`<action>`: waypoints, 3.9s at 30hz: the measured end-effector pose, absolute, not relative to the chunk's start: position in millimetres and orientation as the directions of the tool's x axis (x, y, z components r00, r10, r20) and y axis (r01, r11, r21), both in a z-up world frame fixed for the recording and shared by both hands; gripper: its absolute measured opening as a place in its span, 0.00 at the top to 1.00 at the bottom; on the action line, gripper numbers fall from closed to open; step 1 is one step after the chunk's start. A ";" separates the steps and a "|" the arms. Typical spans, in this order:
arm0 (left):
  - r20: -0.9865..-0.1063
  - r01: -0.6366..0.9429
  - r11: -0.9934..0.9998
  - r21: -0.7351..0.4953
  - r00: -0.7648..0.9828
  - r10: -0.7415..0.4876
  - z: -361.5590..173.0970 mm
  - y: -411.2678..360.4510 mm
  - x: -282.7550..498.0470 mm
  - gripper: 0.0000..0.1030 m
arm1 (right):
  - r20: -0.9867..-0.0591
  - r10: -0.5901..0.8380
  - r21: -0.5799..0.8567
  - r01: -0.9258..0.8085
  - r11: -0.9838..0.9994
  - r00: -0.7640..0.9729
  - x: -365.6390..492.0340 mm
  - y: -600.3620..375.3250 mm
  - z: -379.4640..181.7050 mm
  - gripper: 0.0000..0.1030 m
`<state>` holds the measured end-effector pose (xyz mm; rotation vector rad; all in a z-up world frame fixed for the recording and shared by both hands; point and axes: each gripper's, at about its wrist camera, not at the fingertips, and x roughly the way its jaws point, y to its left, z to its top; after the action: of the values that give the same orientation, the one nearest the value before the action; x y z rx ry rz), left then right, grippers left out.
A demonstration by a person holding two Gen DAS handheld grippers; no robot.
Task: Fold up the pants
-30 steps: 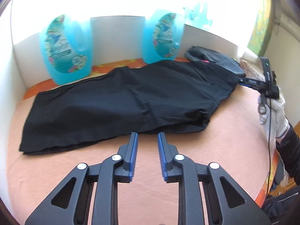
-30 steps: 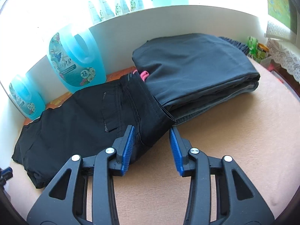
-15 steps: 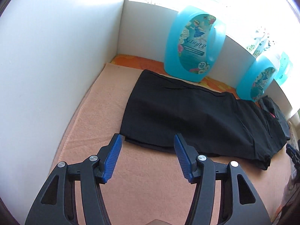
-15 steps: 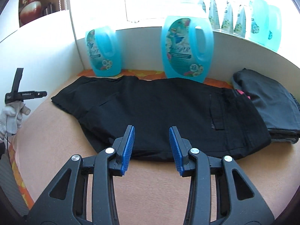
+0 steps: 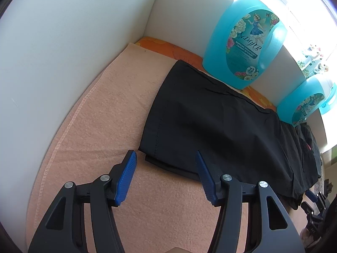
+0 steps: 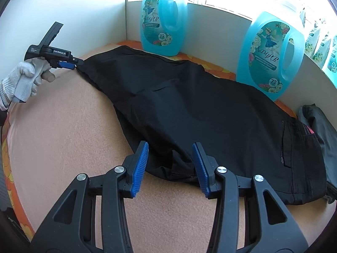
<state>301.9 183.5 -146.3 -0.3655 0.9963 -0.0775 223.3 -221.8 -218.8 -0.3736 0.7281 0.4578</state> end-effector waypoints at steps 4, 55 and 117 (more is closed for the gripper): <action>-0.805 -0.099 0.935 -0.341 0.545 -0.236 -146.9 183.7 300.2 0.45 | -0.713 0.228 -0.223 -0.523 0.823 0.663 227.3 -215.2 -226.3 0.56; -0.708 -0.119 0.909 -0.400 0.670 -0.224 -138.6 196.2 298.9 0.95 | -0.708 0.247 -0.077 -0.421 0.904 0.661 212.9 -247.3 -203.2 0.70; -0.681 0.078 0.930 -0.359 0.659 -0.319 -114.9 166.8 316.4 0.93 | -0.920 0.303 0.087 -0.622 0.778 0.250 450.9 128.2 -244.1 0.71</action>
<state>316.4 166.8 -114.9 -0.3130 0.8238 -0.2290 450.9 128.2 -244.1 -0.3229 1.1578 0.6450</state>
